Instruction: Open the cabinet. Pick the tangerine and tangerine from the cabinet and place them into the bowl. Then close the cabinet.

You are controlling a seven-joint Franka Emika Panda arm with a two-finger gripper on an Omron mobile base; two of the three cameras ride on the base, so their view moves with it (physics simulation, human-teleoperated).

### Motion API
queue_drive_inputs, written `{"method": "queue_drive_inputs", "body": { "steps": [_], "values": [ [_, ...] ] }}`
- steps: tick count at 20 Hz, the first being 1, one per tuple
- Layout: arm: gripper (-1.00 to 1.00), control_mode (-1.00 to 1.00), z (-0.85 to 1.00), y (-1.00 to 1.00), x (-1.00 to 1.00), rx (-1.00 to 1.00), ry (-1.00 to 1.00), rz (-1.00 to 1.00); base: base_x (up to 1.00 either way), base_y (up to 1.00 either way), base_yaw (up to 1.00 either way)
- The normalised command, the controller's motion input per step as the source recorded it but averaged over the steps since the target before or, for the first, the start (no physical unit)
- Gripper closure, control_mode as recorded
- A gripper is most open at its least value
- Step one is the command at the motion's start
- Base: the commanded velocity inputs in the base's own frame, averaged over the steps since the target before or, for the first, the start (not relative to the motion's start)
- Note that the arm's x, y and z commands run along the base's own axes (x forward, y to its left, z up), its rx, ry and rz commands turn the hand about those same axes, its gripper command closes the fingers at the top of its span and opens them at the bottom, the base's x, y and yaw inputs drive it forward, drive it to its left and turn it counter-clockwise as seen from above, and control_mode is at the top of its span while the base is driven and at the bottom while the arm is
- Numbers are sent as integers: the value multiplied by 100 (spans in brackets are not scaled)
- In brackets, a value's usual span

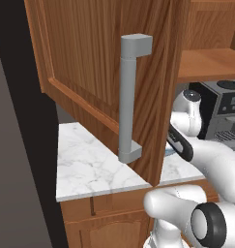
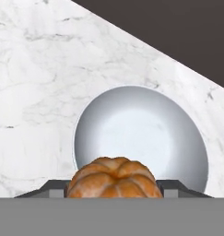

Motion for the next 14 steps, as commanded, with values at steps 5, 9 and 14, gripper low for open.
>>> {"method": "queue_drive_inputs", "body": {
  "steps": [5,9,14],
  "values": [
    [100,-100,-28,-4,51,0,2,1,0,0,0],
    [100,-100,-26,-14,51,0,1,1,0,0,0],
    [100,-100,-26,-21,32,0,0,0,0,0,0]
  ]
}}
